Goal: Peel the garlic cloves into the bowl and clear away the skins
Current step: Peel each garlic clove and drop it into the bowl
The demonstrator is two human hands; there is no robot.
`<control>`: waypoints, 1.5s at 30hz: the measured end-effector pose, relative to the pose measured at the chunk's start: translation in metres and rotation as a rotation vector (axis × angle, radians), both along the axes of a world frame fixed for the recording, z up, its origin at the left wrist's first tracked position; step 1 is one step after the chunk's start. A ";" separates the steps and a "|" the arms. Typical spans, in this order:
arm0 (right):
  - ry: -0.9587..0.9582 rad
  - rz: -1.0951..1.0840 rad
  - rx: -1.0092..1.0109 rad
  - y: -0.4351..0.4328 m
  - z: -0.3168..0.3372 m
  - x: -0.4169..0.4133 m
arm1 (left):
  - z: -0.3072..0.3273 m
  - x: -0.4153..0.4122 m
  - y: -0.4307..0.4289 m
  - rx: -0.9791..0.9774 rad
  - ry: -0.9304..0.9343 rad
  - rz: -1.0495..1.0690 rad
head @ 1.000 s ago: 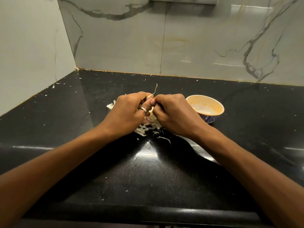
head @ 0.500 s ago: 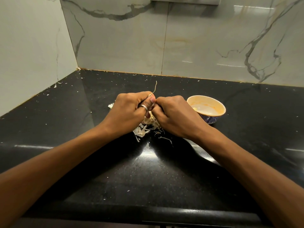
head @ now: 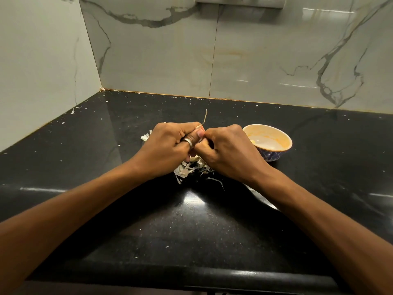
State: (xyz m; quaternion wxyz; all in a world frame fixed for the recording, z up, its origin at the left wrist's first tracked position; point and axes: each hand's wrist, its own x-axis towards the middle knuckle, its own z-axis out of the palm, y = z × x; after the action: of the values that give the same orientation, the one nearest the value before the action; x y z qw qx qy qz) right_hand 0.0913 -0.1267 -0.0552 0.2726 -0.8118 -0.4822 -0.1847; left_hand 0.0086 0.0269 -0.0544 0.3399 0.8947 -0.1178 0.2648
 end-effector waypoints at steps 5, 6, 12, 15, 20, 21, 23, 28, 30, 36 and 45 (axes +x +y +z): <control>0.117 0.075 0.002 -0.004 0.007 0.000 | -0.002 0.001 0.002 -0.010 -0.007 -0.015; 0.149 0.085 -0.007 -0.005 0.008 0.000 | -0.002 0.001 0.002 -0.013 -0.005 -0.019; 0.191 0.086 0.013 -0.003 0.006 0.000 | -0.003 0.001 0.003 0.037 -0.041 -0.013; 0.155 0.066 0.055 -0.002 0.004 -0.001 | -0.003 0.002 0.003 0.047 -0.065 -0.006; 0.145 0.025 0.119 -0.003 0.002 -0.001 | -0.003 0.003 0.000 -0.074 -0.001 -0.046; 0.155 0.030 0.128 -0.005 0.002 0.000 | -0.002 0.003 0.001 -0.113 0.026 -0.064; 0.198 0.048 0.119 -0.006 0.004 0.003 | 0.000 0.003 0.004 -0.179 0.074 -0.084; 0.276 0.066 0.084 -0.006 0.011 0.006 | 0.003 0.007 0.010 -0.351 0.149 -0.085; 0.297 0.055 0.106 -0.007 0.012 0.006 | 0.003 0.008 0.011 -0.373 0.161 -0.088; 0.287 0.057 0.109 -0.009 0.014 0.005 | 0.003 0.008 0.010 -0.437 0.156 -0.074; 0.305 0.041 0.159 -0.010 0.016 0.003 | 0.005 0.006 0.007 -0.531 0.117 -0.027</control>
State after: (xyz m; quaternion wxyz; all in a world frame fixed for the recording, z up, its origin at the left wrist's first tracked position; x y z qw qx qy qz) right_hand 0.0947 -0.1369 -0.0390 0.4097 -0.7963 -0.4355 -0.0914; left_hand 0.0147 0.0341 -0.0495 0.5723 0.7863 -0.0362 0.2299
